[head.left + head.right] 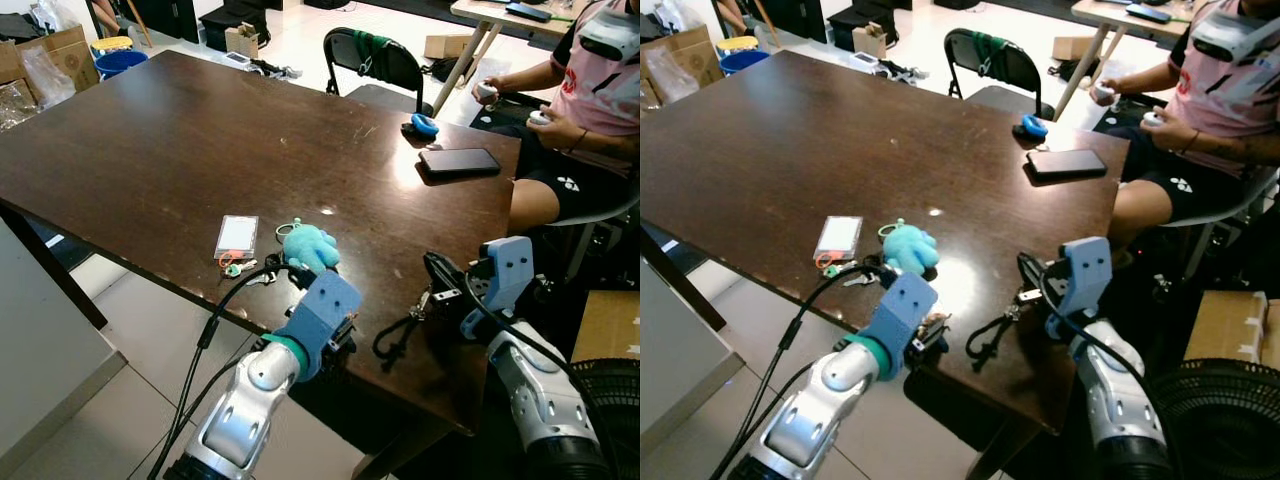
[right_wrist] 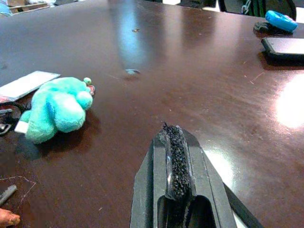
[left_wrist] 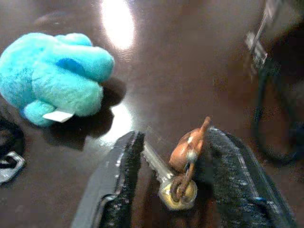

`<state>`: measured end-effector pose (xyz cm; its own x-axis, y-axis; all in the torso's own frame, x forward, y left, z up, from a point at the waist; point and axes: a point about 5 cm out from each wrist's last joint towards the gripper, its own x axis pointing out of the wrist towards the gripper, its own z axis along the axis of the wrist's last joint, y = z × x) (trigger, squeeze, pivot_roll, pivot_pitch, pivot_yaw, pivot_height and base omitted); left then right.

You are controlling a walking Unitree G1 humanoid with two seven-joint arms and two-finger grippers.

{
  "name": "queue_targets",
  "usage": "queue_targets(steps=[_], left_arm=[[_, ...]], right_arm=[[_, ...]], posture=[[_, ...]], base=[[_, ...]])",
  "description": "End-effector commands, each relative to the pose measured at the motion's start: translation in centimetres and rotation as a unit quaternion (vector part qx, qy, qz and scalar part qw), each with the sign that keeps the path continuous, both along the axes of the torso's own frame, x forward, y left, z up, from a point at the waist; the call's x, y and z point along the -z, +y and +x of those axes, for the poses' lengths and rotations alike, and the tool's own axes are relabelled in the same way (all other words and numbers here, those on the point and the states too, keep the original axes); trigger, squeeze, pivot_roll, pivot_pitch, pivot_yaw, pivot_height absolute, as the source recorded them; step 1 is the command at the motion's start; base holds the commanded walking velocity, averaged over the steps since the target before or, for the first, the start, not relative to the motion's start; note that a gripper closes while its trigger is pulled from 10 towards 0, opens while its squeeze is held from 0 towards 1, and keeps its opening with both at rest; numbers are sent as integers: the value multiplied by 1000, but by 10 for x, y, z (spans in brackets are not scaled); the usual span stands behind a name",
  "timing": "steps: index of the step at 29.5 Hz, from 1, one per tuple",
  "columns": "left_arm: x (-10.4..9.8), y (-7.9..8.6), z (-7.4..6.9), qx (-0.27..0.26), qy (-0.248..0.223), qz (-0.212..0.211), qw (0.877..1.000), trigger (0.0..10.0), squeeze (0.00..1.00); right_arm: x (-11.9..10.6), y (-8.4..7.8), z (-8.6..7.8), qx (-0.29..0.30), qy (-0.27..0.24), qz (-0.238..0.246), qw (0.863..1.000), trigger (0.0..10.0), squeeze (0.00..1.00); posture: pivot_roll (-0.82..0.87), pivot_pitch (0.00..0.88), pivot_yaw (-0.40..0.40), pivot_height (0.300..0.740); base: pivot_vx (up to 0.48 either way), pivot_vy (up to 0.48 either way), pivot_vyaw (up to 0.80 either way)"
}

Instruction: Hang keys on a hook

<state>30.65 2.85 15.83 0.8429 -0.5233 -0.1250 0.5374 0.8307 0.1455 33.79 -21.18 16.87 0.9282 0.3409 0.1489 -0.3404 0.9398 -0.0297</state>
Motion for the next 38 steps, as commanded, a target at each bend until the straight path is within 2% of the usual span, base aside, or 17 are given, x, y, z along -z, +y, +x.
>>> queue_targets(steps=[1,2,6,8,9,10,13,14,15,17,25,26,29,30,31,32,38], left_arm=[[-10,-4,-2,11,2,-33,999,10000,667],[-14,-4,-2,13,0,-44,999,10000,0],[-16,-2,0,12,-2,-41,999,10000,0],[-11,5,-1,26,-8,-4,1000,10000,0],[-11,5,-1,26,-8,-4,1000,10000,0],[-8,9,-1,35,-12,16,999,7804,0],[-8,9,-1,35,-12,16,999,7804,0],[-4,13,-3,48,-21,43,998,7804,0],[1,18,-7,65,-30,67,995,9176,0],[5,25,-12,85,-31,90,992,8863,0],[3,29,-19,108,-17,86,990,8902,0],[3,29,-21,115,-14,85,990,9373,0],[4,30,-21,118,-13,86,989,9176,0],[4,30,-21,119,-12,87,989,4784,0],[5,30,-21,120,-12,89,989,4784,0],[6,30,-21,119,-13,90,989,4078,0],[8,30,-19,113,-12,91,989,3608,0]], right_arm=[[4,-1,0,3,7,-5,1000,10000,0],[4,-2,0,3,7,-5,1000,10000,0],[4,-2,0,4,6,-6,1000,10000,0],[3,-3,0,5,6,-6,1000,10000,0],[3,-3,0,5,6,-6,1000,10000,0],[3,-4,-1,6,5,-6,1000,10000,0],[3,-4,-1,6,5,-6,1000,10000,0],[3,-4,-1,6,5,-6,1000,10000,0],[3,-4,-1,7,5,-5,1000,10000,0],[3,-4,-1,7,5,-5,1000,10000,0],[3,-5,-1,7,4,-6,1000,10000,0],[2,-5,-1,7,4,-6,1000,10000,0],[2,-5,0,7,4,-6,1000,10000,0],[2,-5,0,7,4,-6,1000,10000,0],[2,-5,0,8,4,-6,1000,10000,0],[2,-6,0,8,3,-6,1000,10000,0],[1,-6,0,9,2,-6,1000,10000,0]], posture=[[51,174,75,740],[51,174,75,740],[49,173,77,740],[49,174,79,740],[49,174,79,740],[49,174,79,740],[49,174,79,740],[49,174,80,740],[51,176,79,740],[51,176,79,740],[55,177,78,740],[56,176,78,740],[55,175,79,740],[54,175,79,740],[53,175,79,740],[51,176,79,740],[50,176,78,740]], base=[[0,0,0],[0,0,0],[0,0,0],[0,0,0],[0,0,0],[0,0,0],[0,0,0],[0,0,0],[0,0,0],[0,0,0],[0,0,0],[0,0,0],[0,0,0],[0,0,0],[0,0,0],[0,0,0],[0,0,0]])
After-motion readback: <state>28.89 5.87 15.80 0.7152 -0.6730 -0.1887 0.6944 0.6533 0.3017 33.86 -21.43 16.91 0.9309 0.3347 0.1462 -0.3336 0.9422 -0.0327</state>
